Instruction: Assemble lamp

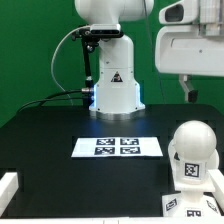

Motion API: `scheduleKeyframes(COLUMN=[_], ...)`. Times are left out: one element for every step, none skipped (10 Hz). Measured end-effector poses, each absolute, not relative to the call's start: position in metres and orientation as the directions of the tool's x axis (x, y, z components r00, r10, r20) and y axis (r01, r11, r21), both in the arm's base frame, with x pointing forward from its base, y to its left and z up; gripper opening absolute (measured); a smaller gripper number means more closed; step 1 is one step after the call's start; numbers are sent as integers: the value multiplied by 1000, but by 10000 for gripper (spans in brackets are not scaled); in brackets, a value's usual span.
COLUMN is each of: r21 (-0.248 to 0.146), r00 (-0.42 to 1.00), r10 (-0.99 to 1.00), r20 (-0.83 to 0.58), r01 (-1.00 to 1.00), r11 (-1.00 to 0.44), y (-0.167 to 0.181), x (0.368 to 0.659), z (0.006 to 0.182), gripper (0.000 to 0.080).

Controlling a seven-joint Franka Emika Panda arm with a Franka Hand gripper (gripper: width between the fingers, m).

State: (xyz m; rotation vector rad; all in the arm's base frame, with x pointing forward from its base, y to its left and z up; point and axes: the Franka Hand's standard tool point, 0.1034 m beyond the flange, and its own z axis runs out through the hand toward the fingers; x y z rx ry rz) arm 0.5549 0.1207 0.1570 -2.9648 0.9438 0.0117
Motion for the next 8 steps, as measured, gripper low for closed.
scheduleKeyframes(r21=[-29,-24,-22,-24,-23,-22,-22,-27], r00=[830,869,886,883,883,883,883,910], r10=[-557,-496,-463,-469,-469,-469,-468,-414], r20=[-14,-6,-1,-1,-1,-2,-2,-9], r01=[-557,-495,-463,-469,-469,-469,-468,-414], r11=[-830,-868,-886,-883,-883,-883,-883,-910], y=[108,99,98,100,99,99,99,96], x=[544,538,536,538,537,537,537,536], z=[153,148,146,147,146,146,146,143], gripper=[699,699,699,699,699,699,699,699])
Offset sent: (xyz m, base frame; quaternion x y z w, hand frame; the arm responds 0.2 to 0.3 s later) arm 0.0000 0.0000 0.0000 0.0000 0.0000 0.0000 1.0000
